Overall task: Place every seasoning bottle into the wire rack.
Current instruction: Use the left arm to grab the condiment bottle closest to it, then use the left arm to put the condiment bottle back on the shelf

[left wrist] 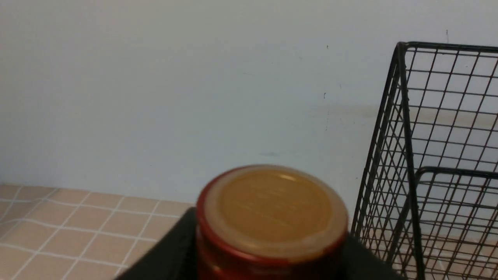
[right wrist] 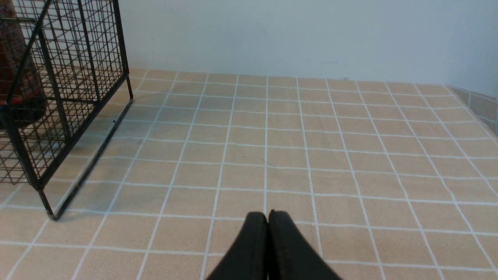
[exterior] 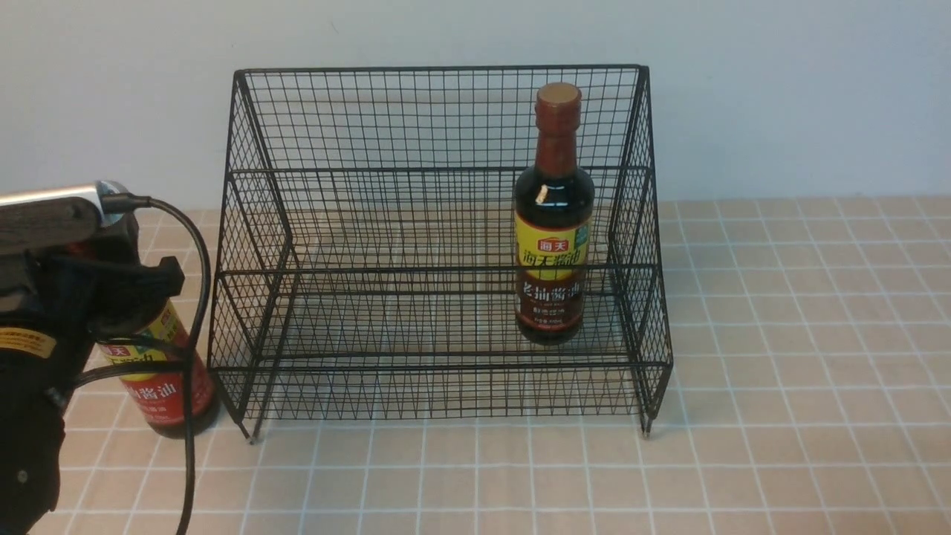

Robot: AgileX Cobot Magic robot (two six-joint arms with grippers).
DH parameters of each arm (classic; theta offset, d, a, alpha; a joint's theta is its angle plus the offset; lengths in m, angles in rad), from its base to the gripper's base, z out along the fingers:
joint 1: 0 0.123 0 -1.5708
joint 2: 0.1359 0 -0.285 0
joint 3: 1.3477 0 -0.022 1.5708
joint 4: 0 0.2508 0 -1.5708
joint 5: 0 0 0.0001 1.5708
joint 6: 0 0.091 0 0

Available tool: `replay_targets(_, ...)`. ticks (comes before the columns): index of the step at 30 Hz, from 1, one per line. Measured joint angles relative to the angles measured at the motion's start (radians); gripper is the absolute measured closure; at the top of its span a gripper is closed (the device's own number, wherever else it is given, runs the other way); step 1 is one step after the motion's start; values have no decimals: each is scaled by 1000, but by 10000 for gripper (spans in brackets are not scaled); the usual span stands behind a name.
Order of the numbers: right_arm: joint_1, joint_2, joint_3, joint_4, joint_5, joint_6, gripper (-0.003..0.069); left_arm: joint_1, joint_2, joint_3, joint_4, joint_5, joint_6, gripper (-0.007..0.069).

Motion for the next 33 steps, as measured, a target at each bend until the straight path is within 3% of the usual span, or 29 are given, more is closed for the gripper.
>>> replay_targets(6, 0, 0, 0, 0, 0, 0, 672, 0, -32, 0, -5, 40, 54, 368)
replay_targets(10, 0, 0, 0, 0, 0, 0, 672, 1, -143, -8, -15, 228, 169, 368)
replay_targets(18, 0, 0, 0, 0, 0, 0, 672, 1, -348, -184, -15, 614, 190, 368)
replay_targets(28, 0, 0, 0, 0, 0, 0, 672, -9, -453, -395, 0, 653, 281, 368)
replay_targets(33, 0, 0, 0, 0, 0, 0, 672, -96, -440, -414, 4, 654, 246, 368)
